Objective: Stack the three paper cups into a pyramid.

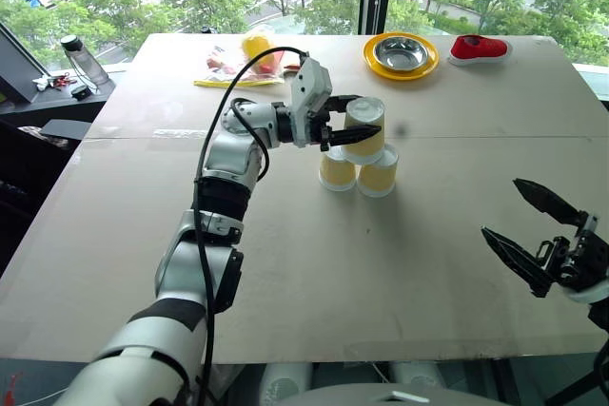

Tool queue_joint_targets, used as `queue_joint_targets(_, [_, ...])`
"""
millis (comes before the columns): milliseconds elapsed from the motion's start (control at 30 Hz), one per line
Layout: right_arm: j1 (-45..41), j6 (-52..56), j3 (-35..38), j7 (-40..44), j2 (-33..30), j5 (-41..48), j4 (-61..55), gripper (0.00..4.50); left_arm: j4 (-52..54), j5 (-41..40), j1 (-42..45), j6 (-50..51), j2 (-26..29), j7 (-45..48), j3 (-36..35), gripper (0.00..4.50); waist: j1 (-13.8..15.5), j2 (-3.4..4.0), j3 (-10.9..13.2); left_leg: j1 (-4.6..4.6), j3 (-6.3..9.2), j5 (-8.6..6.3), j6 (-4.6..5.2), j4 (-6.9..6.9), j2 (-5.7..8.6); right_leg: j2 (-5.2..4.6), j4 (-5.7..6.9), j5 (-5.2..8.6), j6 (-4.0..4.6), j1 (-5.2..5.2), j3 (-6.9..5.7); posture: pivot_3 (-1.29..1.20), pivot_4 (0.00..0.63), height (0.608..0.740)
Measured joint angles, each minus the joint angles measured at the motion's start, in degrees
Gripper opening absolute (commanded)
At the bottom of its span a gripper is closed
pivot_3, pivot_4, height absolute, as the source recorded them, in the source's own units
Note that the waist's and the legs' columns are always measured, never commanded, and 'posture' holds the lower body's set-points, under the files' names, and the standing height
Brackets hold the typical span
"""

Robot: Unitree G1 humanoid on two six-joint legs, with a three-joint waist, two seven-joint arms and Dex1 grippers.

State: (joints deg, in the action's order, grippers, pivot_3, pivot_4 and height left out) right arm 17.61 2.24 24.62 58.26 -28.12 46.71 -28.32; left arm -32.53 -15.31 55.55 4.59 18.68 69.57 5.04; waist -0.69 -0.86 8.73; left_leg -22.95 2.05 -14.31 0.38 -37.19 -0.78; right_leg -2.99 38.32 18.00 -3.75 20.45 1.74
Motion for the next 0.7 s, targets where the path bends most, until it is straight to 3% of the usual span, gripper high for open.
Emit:
queue_joint_targets(33, [0.0, 0.0, -0.2, 0.0, 0.0, 0.0, 0.0, 4.5, -0.3, 0.4, 0.1, 0.0, 0.1, 0.0, 0.0, 4.31, 0.0, 0.0, 0.0, 0.01, -0.01, 0.0, 0.0, 0.0, 0.0, 0.0, 0.01, 0.0, 0.0, 0.0, 0.0, 0.0, 0.15, 0.74])
queue_joint_targets(67, [-0.1, 0.0, -0.2, 0.1, 0.0, 0.0, 0.0, 4.5, -0.7, 0.5, 0.1, 0.0, 0.3, 0.0, 0.0, 4.48, 0.0, 0.0, 0.0, 0.01, -0.01, 0.0, 0.0, 0.0, 0.0, 0.0, 0.03, 0.0, 0.0, 0.0, 0.0, 0.0, 0.15, 0.74])
queue_joint_targets(700, [-0.1, -1.2, -0.7, 2.0, 0.2, 0.0, 1.8, 4.5, 5.5, -3.1, -0.3, -0.1, -0.6, -1.0, -2.9, 4.48, 0.0, 0.0, 0.0, 0.01, 0.0, 0.0, 0.0, -0.05, 0.0, -0.01, 0.06, 0.0, 0.0, -0.01, 0.01, 0.0, 0.15, 0.74])
